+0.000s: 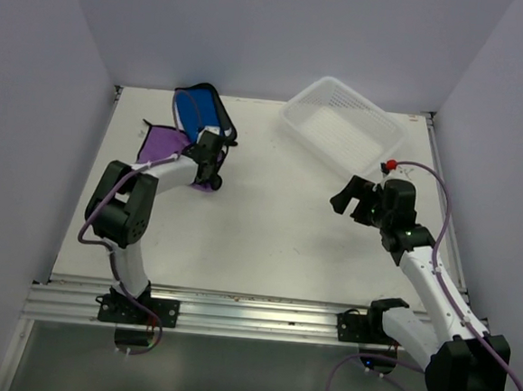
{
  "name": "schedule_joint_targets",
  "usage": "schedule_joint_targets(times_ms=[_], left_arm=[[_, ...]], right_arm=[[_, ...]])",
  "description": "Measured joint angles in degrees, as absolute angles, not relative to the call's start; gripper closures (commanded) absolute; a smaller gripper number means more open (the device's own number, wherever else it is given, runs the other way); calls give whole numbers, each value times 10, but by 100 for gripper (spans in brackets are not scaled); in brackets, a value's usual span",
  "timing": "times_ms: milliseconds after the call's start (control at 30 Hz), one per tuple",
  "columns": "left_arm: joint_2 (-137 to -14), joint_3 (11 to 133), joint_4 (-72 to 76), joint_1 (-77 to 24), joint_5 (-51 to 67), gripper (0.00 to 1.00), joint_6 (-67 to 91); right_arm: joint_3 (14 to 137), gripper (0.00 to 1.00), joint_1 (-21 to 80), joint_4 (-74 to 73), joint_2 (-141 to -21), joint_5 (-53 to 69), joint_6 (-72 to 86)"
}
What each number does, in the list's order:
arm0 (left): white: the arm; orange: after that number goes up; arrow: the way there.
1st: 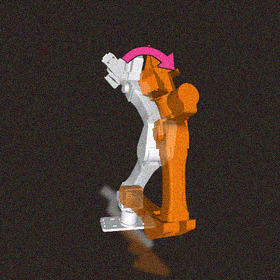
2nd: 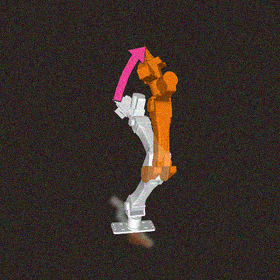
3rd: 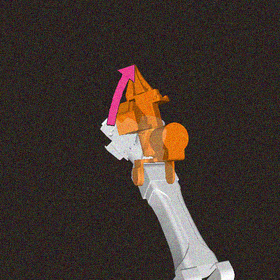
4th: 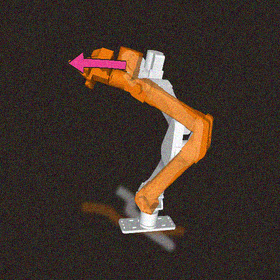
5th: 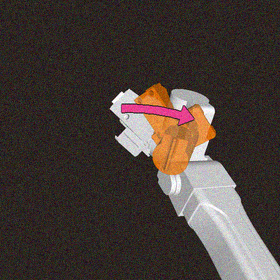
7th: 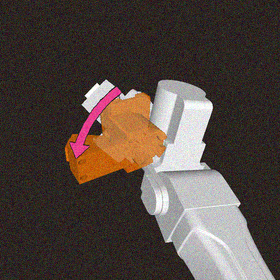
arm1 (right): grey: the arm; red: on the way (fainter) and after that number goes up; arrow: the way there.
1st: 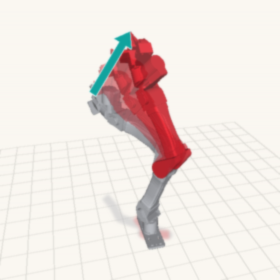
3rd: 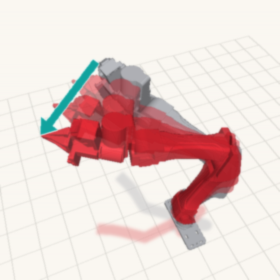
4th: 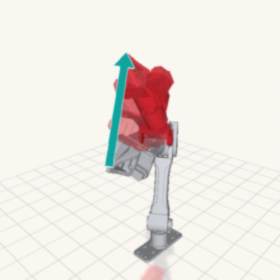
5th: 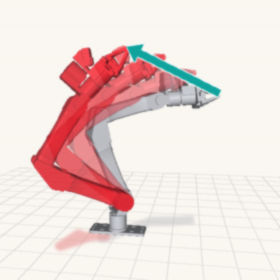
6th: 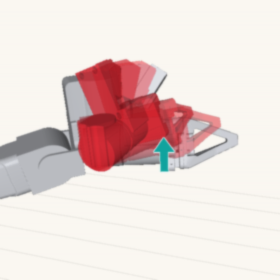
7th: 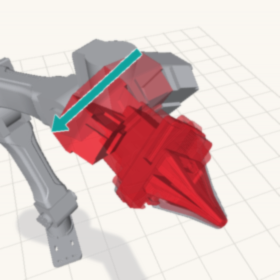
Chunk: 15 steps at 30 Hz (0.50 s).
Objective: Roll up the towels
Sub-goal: Move the towel to the center of the board
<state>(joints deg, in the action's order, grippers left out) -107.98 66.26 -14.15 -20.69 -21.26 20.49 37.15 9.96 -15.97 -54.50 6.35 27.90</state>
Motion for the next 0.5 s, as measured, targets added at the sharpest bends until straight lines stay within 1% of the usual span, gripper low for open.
schedule_joint_targets(times_ms=[167, 500], left_arm=[[-1023, 644, -147, -243, -202, 100, 205], [-896, 661, -159, -418, -156, 100, 215]], right_arm=[[371, 1, 102, -146, -541, 104, 285], [370, 1, 105, -168, -500, 95, 272]])
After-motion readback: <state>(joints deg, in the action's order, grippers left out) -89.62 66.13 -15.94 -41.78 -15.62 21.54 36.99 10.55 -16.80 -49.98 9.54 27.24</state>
